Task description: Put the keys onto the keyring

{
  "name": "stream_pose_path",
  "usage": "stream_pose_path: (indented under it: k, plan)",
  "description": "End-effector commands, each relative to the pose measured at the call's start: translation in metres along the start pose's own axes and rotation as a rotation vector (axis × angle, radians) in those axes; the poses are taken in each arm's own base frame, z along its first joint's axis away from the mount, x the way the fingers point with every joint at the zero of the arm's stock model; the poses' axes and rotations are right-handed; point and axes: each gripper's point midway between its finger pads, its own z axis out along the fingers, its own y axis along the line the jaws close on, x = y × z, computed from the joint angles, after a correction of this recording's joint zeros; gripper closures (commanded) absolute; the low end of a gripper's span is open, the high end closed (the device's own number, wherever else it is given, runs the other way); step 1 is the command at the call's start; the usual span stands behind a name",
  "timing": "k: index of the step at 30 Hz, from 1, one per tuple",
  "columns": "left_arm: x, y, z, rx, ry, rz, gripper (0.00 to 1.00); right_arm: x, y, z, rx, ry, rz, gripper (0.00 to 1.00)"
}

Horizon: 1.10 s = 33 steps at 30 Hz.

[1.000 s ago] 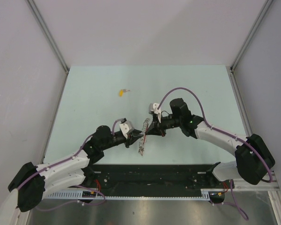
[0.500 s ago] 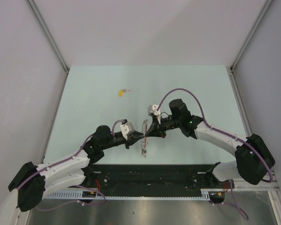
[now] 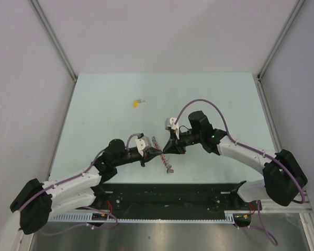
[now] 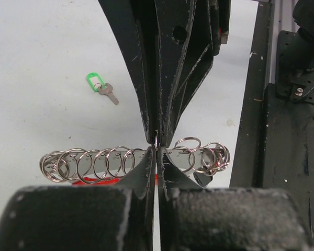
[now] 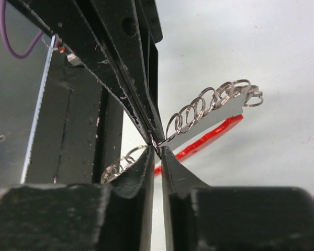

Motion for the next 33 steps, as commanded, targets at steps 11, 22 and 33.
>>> stream_pose_path:
  k: [11, 22, 33]
  plan:
    - [-0.016, 0.031, -0.015, -0.18, -0.17, -0.056, 1.0, -0.038, -0.069, -0.063, 0.385, -0.129, 0.268, 0.29]
    - [-0.021, 0.028, -0.021, -0.13, -0.236, -0.06, 1.0, 0.027, -0.134, -0.112, 0.817, 0.017, 0.447, 0.11]
    - [-0.014, 0.027, -0.029, -0.083, -0.265, -0.115, 1.0, 0.059, -0.165, -0.106, 0.876, 0.078, 0.421, 0.32]
